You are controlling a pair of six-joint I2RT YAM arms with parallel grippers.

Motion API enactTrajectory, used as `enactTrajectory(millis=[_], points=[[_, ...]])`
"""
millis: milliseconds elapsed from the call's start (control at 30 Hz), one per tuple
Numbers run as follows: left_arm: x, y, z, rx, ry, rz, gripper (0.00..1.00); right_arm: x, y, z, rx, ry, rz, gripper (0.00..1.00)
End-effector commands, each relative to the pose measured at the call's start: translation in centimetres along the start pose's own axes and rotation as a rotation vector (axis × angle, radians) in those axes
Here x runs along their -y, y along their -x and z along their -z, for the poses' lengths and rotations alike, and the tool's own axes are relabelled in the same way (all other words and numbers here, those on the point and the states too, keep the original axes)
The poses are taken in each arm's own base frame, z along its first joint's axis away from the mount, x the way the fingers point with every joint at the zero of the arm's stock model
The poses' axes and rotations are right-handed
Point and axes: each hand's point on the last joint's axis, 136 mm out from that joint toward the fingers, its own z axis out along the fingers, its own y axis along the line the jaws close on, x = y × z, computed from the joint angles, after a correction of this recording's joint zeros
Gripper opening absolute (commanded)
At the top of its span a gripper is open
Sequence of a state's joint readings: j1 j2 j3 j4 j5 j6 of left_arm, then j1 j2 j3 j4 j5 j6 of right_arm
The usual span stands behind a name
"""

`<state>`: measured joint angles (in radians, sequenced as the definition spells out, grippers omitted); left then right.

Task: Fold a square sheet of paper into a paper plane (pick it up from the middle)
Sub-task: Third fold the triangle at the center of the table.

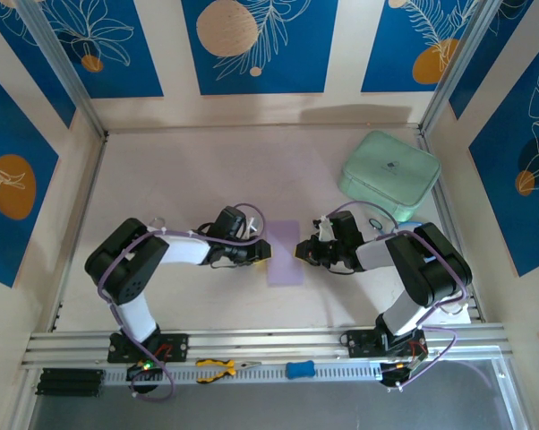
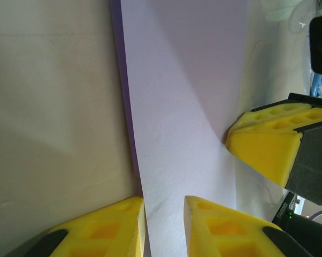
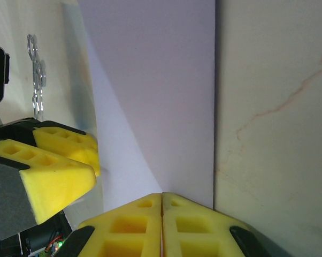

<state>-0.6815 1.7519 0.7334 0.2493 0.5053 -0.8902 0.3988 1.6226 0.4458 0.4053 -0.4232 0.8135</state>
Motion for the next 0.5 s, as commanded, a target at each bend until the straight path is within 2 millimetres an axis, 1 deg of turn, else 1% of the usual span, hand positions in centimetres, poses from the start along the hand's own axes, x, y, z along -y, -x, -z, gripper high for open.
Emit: enactTrajectory(millis=[0, 200, 267, 300, 367, 467], points=[[0.6, -0.3, -0.3, -0.017, -0.027, 0.000, 0.25, 3.9, -2.6, -0.3, -0.061, -0.131, -0.081, 0.10], [0.6, -0.2, -0.1, -0.006, -0.023, -0.005, 0.20, 3.8, -2.5, -0.3, -0.062, -0.128, -0.078, 0.10], [0.6, -0.2, 0.0, -0.003, -0.013, -0.003, 0.16, 3.5, -2.5, -0.3, -0.063, -0.116, -0.071, 0.11], [0.7, -0.1, 0.2, 0.001, -0.015, -0.003, 0.13, 3.2, -2.5, -0.3, -0.062, -0.106, -0.065, 0.11], [0.9, -0.1, 0.5, 0.010, -0.021, -0.007, 0.08, 2.0, -2.4, -0.2, -0.060, -0.068, -0.026, 0.14], [1.2, -0.1, 1.1, 0.026, -0.024, -0.012, 0.03, 0.2, -2.3, 0.2, -0.054, -0.049, 0.038, 0.20]])
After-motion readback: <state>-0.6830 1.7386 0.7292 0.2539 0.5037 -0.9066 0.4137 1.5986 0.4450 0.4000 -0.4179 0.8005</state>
